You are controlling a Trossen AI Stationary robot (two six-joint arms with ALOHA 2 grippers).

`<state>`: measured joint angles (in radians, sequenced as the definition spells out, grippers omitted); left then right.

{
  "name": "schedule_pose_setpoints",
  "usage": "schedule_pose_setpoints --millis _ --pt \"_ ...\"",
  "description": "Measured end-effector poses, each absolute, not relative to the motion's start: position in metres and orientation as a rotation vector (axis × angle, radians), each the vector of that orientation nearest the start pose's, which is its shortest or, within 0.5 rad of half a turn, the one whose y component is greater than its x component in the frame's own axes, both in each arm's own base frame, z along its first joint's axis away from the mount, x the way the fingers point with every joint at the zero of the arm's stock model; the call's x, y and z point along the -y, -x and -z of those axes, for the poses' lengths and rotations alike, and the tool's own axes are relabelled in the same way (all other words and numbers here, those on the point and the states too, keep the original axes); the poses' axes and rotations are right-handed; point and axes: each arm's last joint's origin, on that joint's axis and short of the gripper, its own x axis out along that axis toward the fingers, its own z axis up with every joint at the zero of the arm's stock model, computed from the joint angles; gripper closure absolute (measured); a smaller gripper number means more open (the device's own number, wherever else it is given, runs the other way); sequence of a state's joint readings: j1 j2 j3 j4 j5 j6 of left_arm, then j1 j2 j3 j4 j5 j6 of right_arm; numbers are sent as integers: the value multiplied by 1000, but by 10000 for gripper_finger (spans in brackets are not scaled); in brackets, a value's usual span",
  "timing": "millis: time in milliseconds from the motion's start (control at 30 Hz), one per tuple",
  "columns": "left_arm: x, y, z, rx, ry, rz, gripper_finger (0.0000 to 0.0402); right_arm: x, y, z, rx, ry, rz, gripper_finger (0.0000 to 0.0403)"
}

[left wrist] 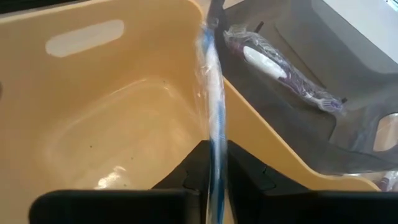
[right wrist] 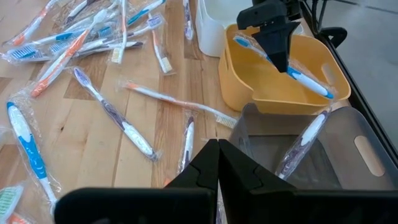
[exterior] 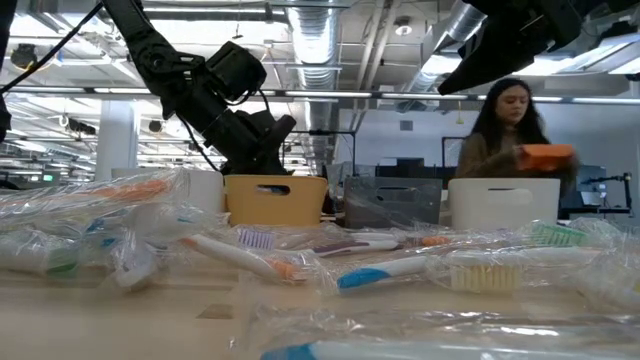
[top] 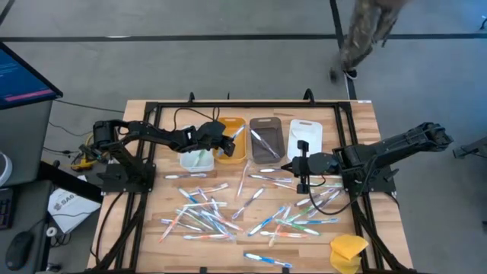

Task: Pick & Place Toothbrushes
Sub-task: Put the blue toothbrush into the orange bin, then put the orange toothbrush into the right white bin

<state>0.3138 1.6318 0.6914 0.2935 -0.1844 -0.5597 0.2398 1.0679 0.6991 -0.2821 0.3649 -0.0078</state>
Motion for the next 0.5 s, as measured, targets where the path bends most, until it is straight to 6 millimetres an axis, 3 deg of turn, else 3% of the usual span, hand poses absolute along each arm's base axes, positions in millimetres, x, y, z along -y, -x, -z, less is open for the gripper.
schedule_pose_setpoints --millis 500 --pt "-100 -291 -148 -475 572 -647 302 -42 -215 -245 -622 202 118 402"
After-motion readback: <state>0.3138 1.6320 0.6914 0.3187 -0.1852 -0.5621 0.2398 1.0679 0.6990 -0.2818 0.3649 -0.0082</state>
